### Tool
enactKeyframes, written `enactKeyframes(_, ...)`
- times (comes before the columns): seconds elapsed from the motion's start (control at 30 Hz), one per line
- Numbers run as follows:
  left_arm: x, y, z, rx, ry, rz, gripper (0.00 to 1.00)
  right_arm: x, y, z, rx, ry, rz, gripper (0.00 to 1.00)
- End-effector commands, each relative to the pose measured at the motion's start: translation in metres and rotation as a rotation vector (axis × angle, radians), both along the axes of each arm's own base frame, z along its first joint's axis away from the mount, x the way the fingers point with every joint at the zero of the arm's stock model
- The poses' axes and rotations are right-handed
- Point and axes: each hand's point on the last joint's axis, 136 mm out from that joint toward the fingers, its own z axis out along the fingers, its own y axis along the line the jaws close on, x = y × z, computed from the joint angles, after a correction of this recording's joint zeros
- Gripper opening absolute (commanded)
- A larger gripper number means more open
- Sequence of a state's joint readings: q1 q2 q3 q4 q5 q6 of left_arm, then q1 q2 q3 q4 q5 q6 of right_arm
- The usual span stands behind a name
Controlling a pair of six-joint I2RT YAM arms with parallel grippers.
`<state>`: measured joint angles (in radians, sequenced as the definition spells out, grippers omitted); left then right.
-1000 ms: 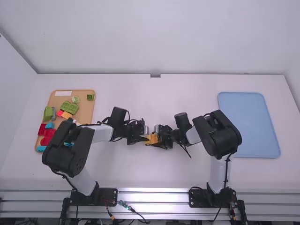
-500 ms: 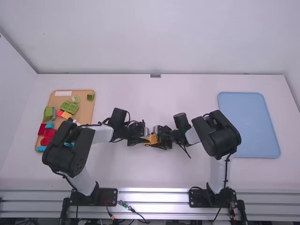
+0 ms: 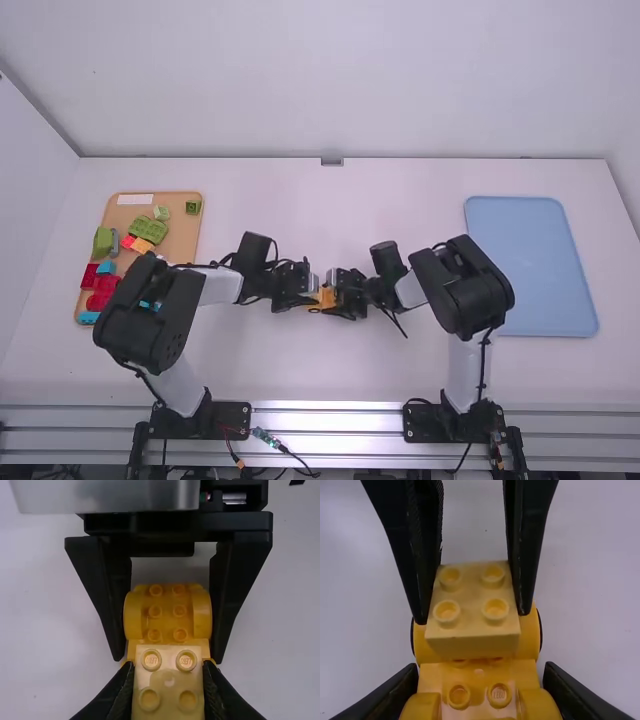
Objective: Assemble lego blocks to make yellow taxi
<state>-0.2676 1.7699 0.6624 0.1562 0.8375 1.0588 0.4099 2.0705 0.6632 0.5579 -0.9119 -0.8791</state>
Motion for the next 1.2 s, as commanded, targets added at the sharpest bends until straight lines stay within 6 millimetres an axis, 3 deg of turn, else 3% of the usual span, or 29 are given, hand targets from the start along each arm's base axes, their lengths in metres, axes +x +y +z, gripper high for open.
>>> enactKeyframes(0.0,-0.011,-0.001,-0.006,-0.005,0.035,-0.019,0.02,-0.008,-0.011,-0.023,-0.085,0.032,-0.033,0.62)
enactKeyframes(0.63,-0.008,-0.002,-0.005,-0.011,0.025,-0.015,0.02,-0.008,-0.01,-0.023,-0.082,0.032,-0.031,0.63)
enactKeyframes(0.73,-0.005,-0.003,-0.003,-0.021,0.044,0.013,0.08,-0.008,-0.01,-0.023,-0.082,0.033,-0.031,0.63)
enactKeyframes(0.87,-0.002,-0.003,-0.001,-0.028,0.04,0.024,0.36,-0.007,-0.011,-0.023,-0.085,0.033,-0.034,0.63)
enactKeyframes(0.93,-0.001,-0.005,0.0,-0.031,0.032,0.02,0.4,-0.007,-0.011,-0.023,-0.086,0.033,-0.035,0.63)
enactKeyframes(1.0,0.001,-0.005,0.001,-0.035,0.02,0.021,0.62,-0.007,-0.011,-0.023,-0.085,0.033,-0.034,0.63)
enactKeyframes(1.17,0.006,-0.005,0.006,-0.051,0.039,0.06,0.75,-0.007,-0.011,-0.023,-0.086,0.034,-0.034,0.63)
